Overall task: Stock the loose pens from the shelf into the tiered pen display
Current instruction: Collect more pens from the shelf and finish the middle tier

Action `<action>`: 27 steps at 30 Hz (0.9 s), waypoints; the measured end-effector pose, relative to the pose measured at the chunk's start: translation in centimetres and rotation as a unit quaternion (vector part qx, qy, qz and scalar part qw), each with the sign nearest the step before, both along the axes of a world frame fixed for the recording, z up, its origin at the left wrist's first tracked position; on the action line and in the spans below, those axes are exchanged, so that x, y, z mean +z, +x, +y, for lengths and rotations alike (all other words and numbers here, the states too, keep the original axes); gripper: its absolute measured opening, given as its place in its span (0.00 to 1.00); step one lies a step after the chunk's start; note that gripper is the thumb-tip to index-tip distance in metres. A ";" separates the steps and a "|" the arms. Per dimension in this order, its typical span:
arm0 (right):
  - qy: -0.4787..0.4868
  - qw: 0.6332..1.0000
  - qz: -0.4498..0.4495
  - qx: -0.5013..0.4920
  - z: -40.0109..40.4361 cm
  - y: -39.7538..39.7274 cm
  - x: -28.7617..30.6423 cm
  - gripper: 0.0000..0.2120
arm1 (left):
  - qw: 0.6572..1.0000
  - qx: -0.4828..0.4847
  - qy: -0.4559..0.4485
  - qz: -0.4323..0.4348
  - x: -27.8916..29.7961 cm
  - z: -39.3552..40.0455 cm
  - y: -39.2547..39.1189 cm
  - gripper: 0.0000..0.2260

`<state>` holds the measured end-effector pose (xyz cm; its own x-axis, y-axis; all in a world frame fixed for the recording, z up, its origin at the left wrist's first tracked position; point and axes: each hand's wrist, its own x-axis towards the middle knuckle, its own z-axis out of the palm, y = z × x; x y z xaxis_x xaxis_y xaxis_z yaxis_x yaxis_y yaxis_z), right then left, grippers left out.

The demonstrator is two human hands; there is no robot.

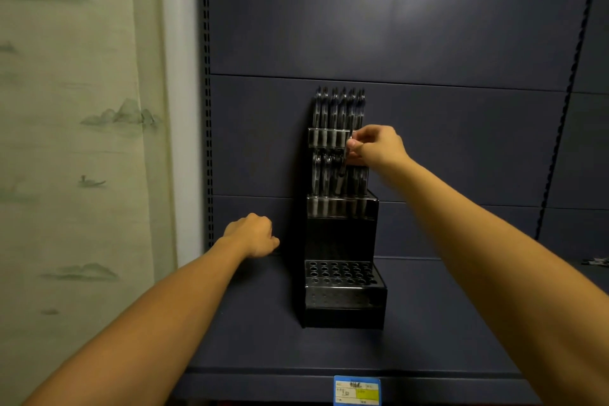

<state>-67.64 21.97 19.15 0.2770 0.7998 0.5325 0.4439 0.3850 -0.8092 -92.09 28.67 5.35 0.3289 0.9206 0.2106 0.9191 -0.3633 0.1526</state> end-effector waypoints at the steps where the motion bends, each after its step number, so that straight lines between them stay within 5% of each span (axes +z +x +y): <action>1: -0.003 1.000 -0.003 -0.001 0.1 -0.1 -0.1 0.01 | 1.000 0.001 0.000 -0.001 0.0 0.0 -0.1 0.10; 9: -0.096 0.987 -0.123 -0.030 0.1 -1.2 -1.2 0.06 | 1.000 -0.003 -0.001 -0.004 -0.2 -0.3 -0.1 0.10; 27: -0.113 0.940 -0.304 -0.109 -2.9 -0.7 -3.4 0.10 | 0.992 -0.062 0.075 -0.080 4.1 -3.1 1.7 0.14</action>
<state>-68.31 19.11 15.78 0.1472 0.8708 0.4690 0.8993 0.0796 -0.4300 -90.35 25.53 9.40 0.3887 0.8294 0.4013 0.8348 -0.5013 0.2274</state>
